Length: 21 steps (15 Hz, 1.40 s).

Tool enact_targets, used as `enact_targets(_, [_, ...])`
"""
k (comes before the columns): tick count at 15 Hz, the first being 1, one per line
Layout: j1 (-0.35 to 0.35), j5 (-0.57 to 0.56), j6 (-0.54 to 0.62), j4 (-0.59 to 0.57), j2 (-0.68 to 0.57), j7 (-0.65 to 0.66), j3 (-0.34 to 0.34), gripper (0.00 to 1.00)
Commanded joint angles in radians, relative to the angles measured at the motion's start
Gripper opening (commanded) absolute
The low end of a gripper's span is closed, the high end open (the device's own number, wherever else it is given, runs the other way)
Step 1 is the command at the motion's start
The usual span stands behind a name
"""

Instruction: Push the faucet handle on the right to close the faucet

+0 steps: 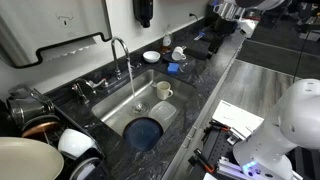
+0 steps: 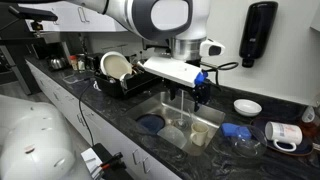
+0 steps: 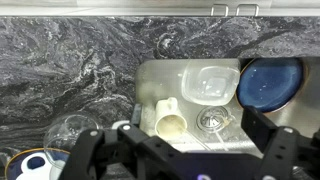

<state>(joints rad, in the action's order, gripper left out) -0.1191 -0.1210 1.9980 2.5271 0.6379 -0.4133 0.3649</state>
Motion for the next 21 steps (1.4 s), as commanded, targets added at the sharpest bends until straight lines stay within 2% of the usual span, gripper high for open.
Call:
enact_targets(1, [-0.017, 0.011, -0.001, -0.001, -0.004, -0.009, -0.015, 1.0])
enact_targets(4, [-0.017, 0.011, -0.001, -0.001, -0.004, -0.009, -0.015, 1.0])
enact_targets(7, [0.038, 0.061, 0.041, 0.018, -0.009, -0.039, -0.031, 1.0])
enact_targets(12, [0.136, 0.17, 0.209, 0.029, -0.077, -0.053, -0.06, 1.0])
enact_targets(16, [0.193, 0.243, 0.33, -0.015, -0.241, -0.056, -0.066, 1.0])
enact_targets(18, [0.225, 0.312, 0.307, -0.079, -0.351, -0.082, -0.051, 1.0])
enact_targets(21, [0.224, 0.408, 0.272, -0.188, -0.496, -0.114, -0.071, 1.0])
